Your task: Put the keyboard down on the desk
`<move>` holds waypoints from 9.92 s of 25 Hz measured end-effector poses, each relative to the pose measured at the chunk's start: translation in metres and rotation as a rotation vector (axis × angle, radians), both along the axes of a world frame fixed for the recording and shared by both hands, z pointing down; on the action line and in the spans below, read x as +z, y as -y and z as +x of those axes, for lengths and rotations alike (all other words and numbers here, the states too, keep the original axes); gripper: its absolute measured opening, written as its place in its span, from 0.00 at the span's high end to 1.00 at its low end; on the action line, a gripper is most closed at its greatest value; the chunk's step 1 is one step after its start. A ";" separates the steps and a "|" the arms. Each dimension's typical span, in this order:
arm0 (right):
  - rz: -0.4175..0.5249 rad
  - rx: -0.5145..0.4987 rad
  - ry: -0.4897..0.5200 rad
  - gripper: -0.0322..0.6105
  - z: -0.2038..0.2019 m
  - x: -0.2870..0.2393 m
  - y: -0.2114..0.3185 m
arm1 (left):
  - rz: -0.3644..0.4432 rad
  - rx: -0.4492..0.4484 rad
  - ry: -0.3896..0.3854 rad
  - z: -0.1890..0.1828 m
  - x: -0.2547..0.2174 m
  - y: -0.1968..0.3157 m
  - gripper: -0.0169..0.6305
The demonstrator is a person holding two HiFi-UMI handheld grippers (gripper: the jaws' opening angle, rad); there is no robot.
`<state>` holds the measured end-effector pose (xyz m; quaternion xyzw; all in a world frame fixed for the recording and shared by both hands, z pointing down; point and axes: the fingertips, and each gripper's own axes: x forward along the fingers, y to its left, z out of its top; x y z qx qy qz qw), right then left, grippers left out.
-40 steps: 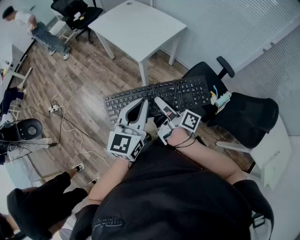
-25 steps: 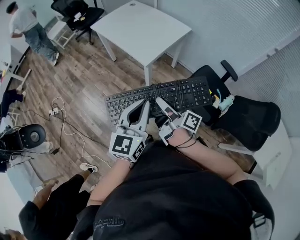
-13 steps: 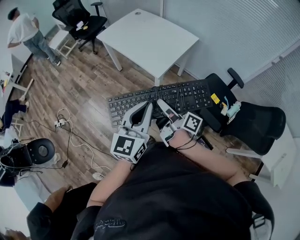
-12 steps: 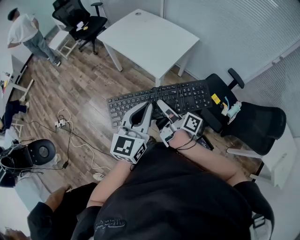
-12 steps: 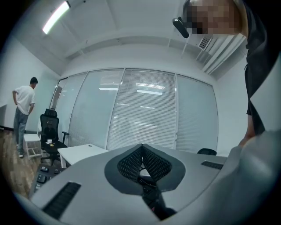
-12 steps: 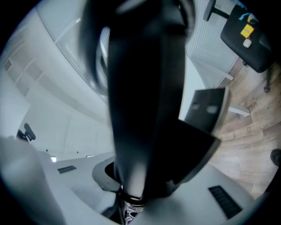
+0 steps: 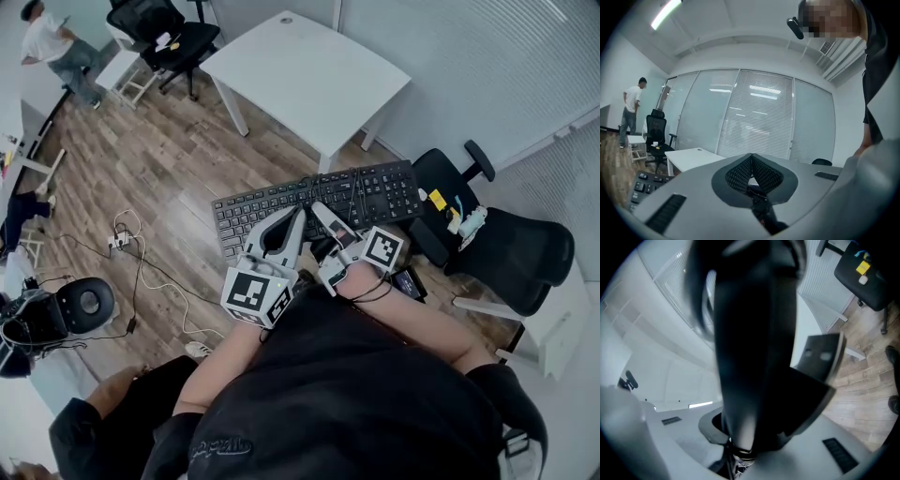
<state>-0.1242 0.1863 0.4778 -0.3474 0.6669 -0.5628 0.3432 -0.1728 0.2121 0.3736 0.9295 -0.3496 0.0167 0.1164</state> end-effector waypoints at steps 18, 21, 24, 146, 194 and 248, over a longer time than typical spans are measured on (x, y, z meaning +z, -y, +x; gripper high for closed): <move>-0.056 -0.051 0.006 0.79 0.020 0.034 0.064 | -0.066 -0.039 0.026 0.023 0.028 0.061 0.95; -0.054 -0.059 0.004 0.79 0.034 0.036 0.089 | -0.084 -0.005 0.019 0.045 0.032 0.080 0.95; -0.063 -0.068 0.004 0.80 0.054 0.041 0.117 | -0.104 -0.009 0.030 0.066 0.040 0.107 0.95; -0.187 -0.078 -0.043 0.79 0.214 0.141 0.592 | -0.180 -0.102 0.080 0.185 0.111 0.579 0.95; -0.403 0.005 -0.088 0.78 0.221 0.288 0.641 | -0.442 -0.092 0.178 0.189 0.283 0.627 0.95; -0.470 -0.421 -0.645 0.39 0.202 0.278 0.523 | -0.338 -0.044 0.260 0.177 0.260 0.540 0.95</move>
